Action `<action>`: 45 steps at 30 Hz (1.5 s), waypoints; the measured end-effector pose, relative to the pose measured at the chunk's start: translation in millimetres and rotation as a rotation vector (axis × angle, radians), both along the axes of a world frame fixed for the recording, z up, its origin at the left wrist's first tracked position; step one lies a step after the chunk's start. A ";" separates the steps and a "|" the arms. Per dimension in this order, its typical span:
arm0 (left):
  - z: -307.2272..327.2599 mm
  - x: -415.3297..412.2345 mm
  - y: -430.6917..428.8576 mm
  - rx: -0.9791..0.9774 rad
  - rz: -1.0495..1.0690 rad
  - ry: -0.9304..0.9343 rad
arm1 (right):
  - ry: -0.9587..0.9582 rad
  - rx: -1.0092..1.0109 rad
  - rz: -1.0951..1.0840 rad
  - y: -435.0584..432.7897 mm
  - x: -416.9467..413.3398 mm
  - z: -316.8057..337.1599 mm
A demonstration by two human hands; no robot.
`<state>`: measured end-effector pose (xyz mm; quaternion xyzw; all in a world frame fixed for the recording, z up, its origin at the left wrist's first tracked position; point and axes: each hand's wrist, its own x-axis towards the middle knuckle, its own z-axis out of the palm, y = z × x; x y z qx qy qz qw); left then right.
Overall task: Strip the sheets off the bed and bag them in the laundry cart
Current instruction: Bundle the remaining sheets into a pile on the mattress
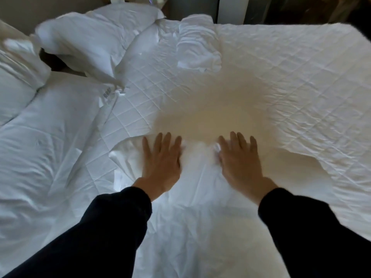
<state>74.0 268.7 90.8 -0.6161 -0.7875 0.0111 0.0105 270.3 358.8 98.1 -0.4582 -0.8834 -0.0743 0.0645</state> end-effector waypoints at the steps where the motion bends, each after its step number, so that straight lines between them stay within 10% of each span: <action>1: -6.1 -2.2 2.6 -0.047 0.016 -0.023 | 0.046 0.008 0.009 -3.7 -0.6 -5.7; 8: -47.2 -13.3 32.4 -0.136 0.064 0.070 | -0.089 -0.044 0.298 -13.7 7.0 -47.3; 17: -62.2 -4.3 59.8 -0.073 -0.152 0.075 | -0.104 -0.096 -0.080 63.4 -43.7 -74.9; 45: -129.5 -34.9 140.5 -0.305 0.059 -0.028 | -0.055 -0.328 -0.079 117.2 -50.5 -145.7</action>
